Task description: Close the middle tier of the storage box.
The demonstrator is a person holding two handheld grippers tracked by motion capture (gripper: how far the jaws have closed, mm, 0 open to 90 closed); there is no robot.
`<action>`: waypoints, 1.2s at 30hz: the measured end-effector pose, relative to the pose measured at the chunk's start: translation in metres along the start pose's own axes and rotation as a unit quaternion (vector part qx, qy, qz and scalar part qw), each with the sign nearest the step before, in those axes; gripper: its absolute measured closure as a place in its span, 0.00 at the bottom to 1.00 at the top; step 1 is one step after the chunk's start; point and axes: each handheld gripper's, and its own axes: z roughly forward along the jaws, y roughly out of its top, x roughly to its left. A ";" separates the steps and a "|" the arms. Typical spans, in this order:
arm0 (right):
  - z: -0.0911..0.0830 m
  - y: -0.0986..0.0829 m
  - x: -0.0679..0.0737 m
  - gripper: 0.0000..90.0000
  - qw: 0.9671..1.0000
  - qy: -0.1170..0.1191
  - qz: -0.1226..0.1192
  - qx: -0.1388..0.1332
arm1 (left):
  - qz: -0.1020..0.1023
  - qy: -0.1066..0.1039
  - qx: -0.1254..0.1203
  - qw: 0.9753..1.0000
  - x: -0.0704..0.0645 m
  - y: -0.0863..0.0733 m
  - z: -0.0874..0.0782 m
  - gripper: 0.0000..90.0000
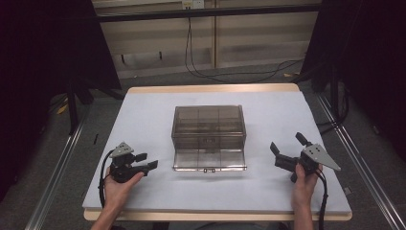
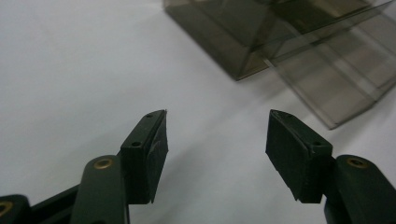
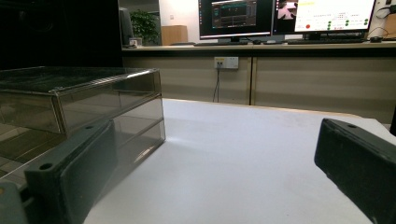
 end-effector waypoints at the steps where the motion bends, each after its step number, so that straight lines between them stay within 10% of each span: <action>1: 0.000 0.000 0.000 0.00 1.000 0.000 0.000 0.000 | 0.000 0.000 0.000 1.000 0.000 0.000 0.000 0.43; 15: 0.000 0.000 0.000 0.00 1.000 0.002 0.000 0.001 | -0.001 -0.030 -0.014 0.999 -0.006 0.000 -0.008 0.62; 36: 0.000 0.000 0.000 0.00 1.000 0.002 0.000 0.002 | 0.081 -0.060 0.015 0.995 -0.040 0.003 -0.006 0.98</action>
